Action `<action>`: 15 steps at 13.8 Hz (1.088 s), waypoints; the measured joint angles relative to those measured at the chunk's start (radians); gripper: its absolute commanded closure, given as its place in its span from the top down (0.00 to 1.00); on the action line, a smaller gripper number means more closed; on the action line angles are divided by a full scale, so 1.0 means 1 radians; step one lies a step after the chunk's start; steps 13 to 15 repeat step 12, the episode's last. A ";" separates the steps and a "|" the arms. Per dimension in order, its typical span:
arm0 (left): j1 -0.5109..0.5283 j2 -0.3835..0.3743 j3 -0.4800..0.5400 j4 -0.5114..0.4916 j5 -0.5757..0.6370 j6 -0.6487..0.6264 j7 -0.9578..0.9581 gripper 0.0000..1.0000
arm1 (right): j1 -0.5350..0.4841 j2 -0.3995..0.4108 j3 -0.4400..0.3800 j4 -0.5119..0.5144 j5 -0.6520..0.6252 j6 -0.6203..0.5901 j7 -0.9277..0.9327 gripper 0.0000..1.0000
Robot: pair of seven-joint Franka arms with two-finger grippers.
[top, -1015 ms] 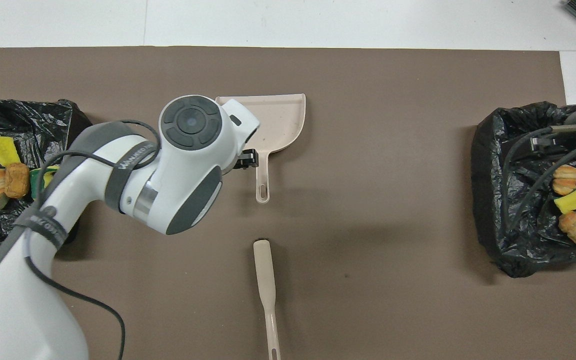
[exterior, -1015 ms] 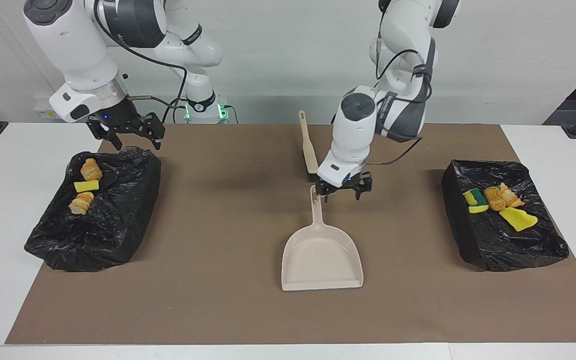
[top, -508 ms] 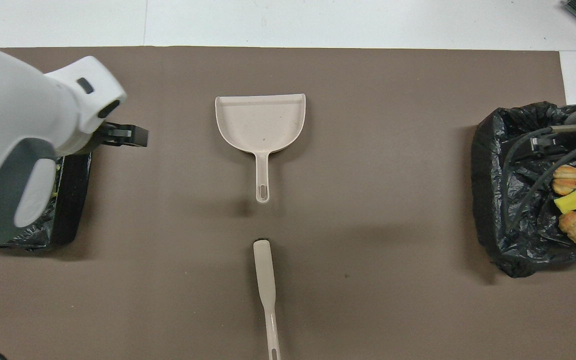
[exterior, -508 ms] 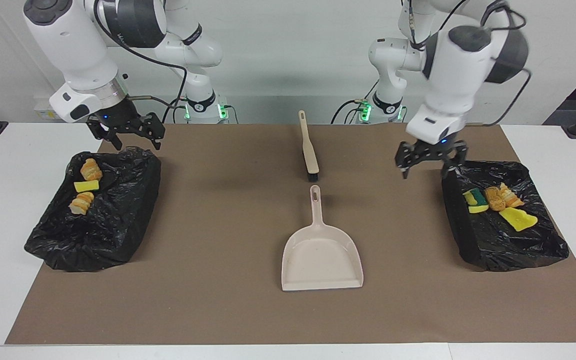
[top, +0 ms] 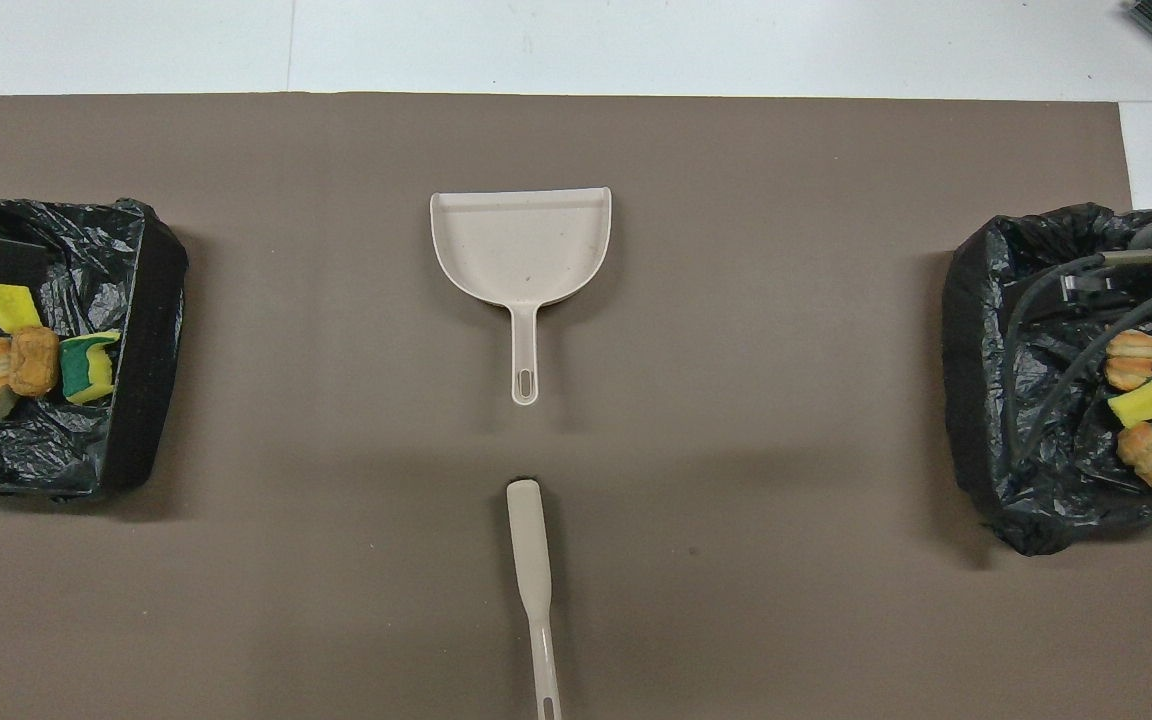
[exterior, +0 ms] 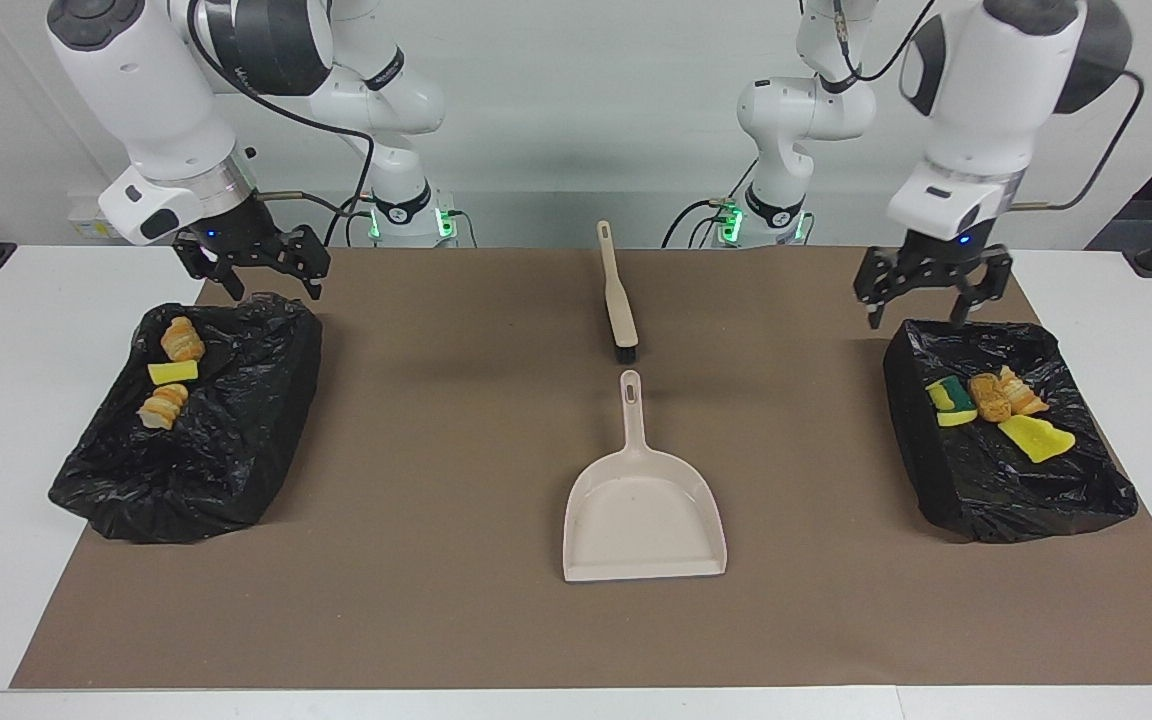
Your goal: Sweep and dump trash in bin
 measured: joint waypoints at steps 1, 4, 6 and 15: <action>0.014 0.008 0.001 0.024 -0.004 -0.013 0.016 1.00 | 0.000 0.000 0.000 0.000 0.000 0.000 0.000 1.00; 0.030 0.018 0.001 0.034 -0.091 -0.031 0.020 1.00 | 0.000 0.000 0.000 0.000 0.000 0.000 0.000 1.00; 0.038 0.019 0.002 0.034 -0.130 -0.038 0.020 1.00 | 0.000 0.000 0.000 0.000 0.000 0.000 0.000 1.00; 0.039 0.018 0.001 0.034 -0.130 -0.072 0.020 1.00 | 0.000 0.000 0.000 0.000 0.000 0.000 0.000 1.00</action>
